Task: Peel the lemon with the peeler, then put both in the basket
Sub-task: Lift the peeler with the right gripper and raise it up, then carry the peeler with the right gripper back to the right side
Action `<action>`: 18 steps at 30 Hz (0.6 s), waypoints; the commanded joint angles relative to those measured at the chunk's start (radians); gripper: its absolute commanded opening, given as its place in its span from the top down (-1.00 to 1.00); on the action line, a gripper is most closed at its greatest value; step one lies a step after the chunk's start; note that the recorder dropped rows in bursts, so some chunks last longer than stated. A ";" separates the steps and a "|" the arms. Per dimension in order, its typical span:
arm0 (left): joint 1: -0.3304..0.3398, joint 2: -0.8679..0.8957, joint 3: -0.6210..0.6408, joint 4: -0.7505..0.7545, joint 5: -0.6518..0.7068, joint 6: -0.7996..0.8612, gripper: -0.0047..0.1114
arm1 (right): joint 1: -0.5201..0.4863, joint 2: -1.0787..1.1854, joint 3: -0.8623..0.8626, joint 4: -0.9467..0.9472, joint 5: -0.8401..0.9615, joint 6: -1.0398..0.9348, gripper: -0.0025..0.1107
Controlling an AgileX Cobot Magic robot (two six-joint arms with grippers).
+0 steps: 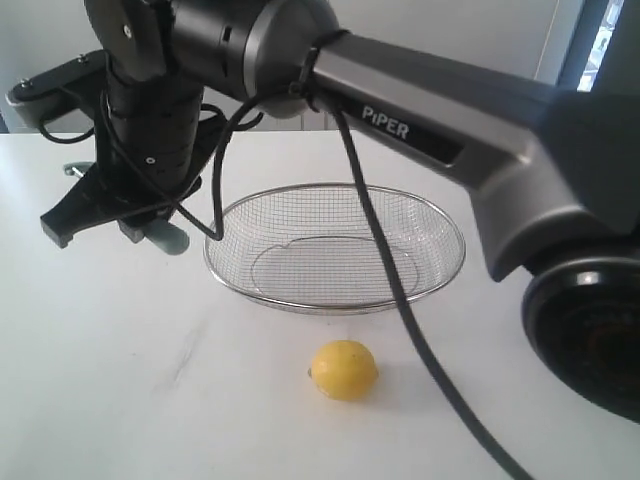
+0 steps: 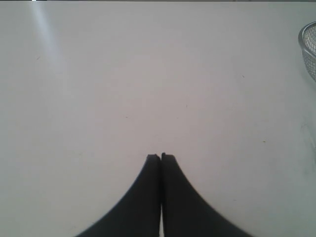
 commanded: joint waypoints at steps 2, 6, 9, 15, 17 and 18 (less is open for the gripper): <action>0.001 -0.005 0.002 -0.001 0.000 -0.008 0.92 | -0.004 -0.075 -0.010 -0.118 0.032 -0.012 0.96; 0.001 -0.005 0.002 -0.001 0.000 -0.008 0.92 | -0.028 -0.113 -0.007 -0.132 0.032 -0.023 0.96; 0.001 -0.005 0.002 -0.001 0.000 -0.008 0.92 | -0.052 -0.150 0.021 -0.120 0.032 -0.031 0.96; 0.001 -0.005 0.002 -0.001 0.000 -0.008 0.92 | -0.098 -0.238 0.115 -0.103 0.032 -0.050 0.96; 0.001 -0.005 0.002 -0.001 0.000 -0.008 0.92 | -0.110 -0.269 0.160 -0.091 0.032 -0.074 0.96; 0.001 -0.005 0.002 -0.001 0.000 -0.008 0.92 | -0.116 -0.289 0.184 -0.094 0.032 -0.074 0.96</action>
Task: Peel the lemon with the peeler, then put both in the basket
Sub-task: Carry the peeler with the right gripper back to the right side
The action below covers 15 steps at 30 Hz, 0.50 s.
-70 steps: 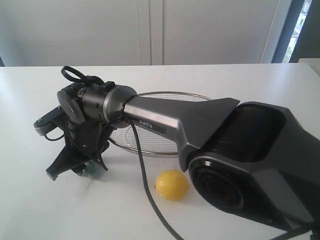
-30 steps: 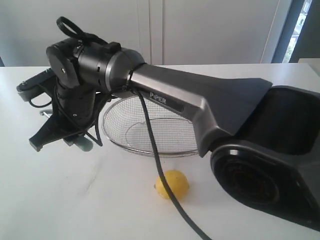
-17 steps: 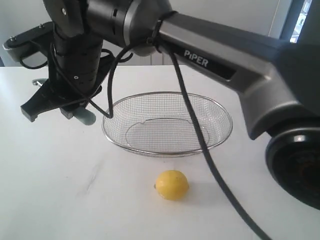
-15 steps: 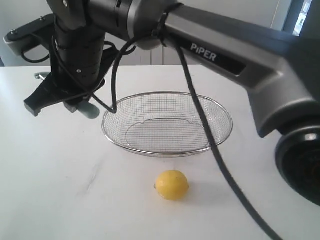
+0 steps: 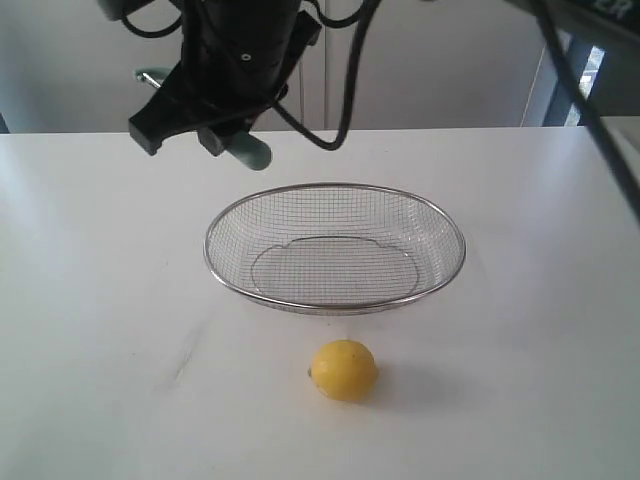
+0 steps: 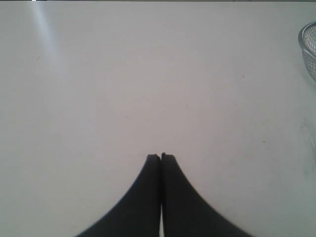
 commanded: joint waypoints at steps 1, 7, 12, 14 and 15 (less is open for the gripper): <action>0.001 -0.005 0.002 -0.001 0.000 -0.008 0.92 | -0.033 -0.088 0.100 0.010 -0.001 -0.035 0.96; 0.001 -0.005 0.002 -0.001 0.000 -0.008 0.92 | -0.094 -0.197 0.237 0.008 -0.001 -0.048 0.96; 0.001 -0.005 0.002 -0.001 0.000 -0.008 0.92 | -0.151 -0.291 0.354 0.008 -0.001 -0.053 0.96; 0.001 -0.005 0.002 -0.001 0.000 -0.008 0.92 | -0.175 -0.331 0.405 0.008 -0.001 -0.053 0.96; 0.001 -0.005 0.002 -0.001 0.000 -0.008 0.92 | -0.189 -0.354 0.434 0.008 -0.001 -0.055 0.96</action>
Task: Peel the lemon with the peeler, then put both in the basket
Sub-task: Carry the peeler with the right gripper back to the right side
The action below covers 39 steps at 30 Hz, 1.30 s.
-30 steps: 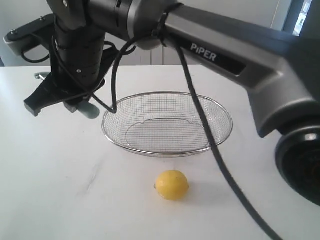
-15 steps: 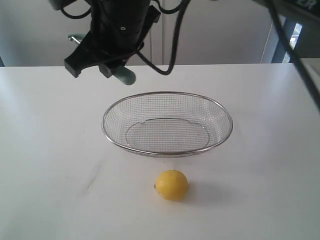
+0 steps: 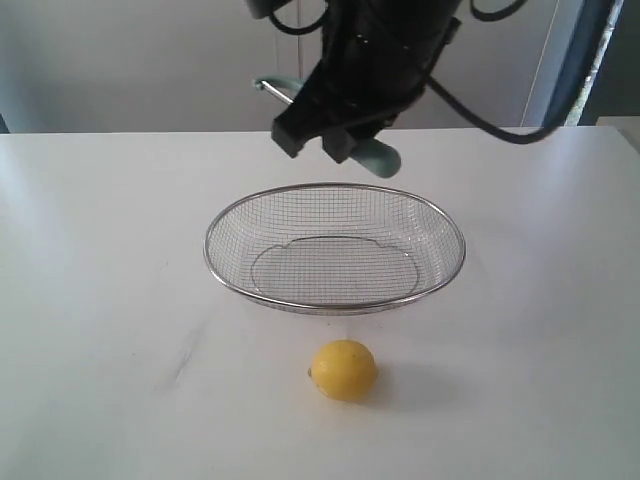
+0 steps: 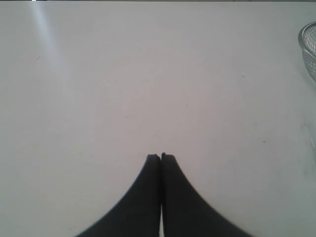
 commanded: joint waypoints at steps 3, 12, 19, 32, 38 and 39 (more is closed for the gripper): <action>0.001 -0.005 0.002 -0.001 0.000 -0.008 0.92 | -0.093 -0.151 0.188 0.001 -0.002 -0.015 0.96; 0.001 -0.005 0.002 -0.001 0.000 -0.008 0.92 | -0.211 -0.366 0.467 0.002 -0.014 -0.013 0.96; 0.001 -0.005 0.002 -0.001 0.000 -0.008 0.92 | -0.233 -0.472 0.626 0.000 -0.079 -0.011 0.96; 0.001 -0.005 0.002 -0.001 0.000 -0.008 0.92 | -0.438 -0.454 0.728 0.205 -0.354 -0.311 0.96; 0.001 -0.005 0.002 -0.001 0.000 -0.008 0.92 | -0.469 -0.319 0.732 0.288 -0.386 -0.409 0.96; 0.001 -0.005 0.002 -0.001 0.000 -0.008 0.92 | -0.469 -0.311 0.732 0.290 -0.386 -0.409 0.96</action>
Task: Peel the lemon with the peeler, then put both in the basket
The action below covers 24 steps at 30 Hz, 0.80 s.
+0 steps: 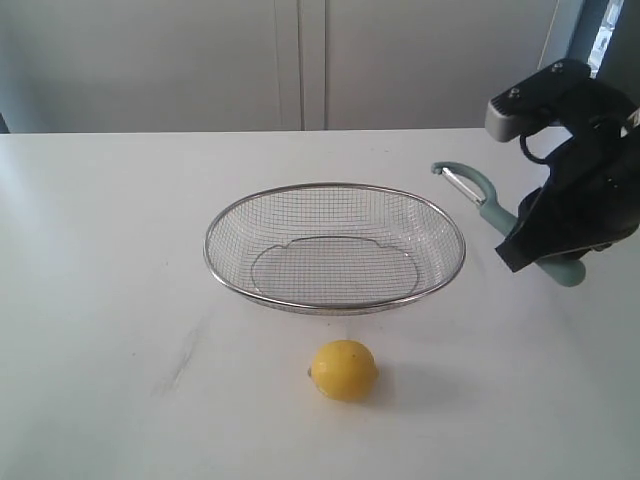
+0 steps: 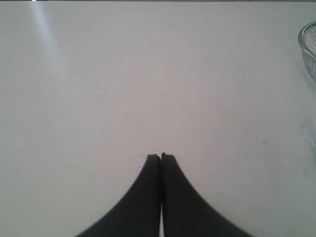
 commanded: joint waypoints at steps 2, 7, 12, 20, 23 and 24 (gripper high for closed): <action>0.001 -0.005 0.002 -0.001 0.000 -0.008 0.92 | -0.009 0.037 0.003 0.022 -0.022 0.000 0.96; 0.001 -0.005 0.002 -0.001 0.000 -0.008 0.92 | -0.009 0.037 0.003 0.019 -0.020 0.020 0.96; 0.001 -0.005 0.002 -0.001 0.000 -0.008 0.92 | -0.009 0.037 0.003 0.019 -0.020 0.020 0.96; 0.001 -0.005 0.002 -0.001 0.000 -0.008 0.92 | -0.009 0.037 0.003 0.019 -0.020 0.020 0.96; 0.001 -0.005 0.002 -0.001 0.000 -0.008 0.92 | -0.009 0.037 0.003 0.019 -0.020 0.020 0.96; 0.001 -0.005 0.002 -0.001 0.000 -0.008 0.92 | -0.009 0.037 0.003 0.019 -0.020 0.020 0.96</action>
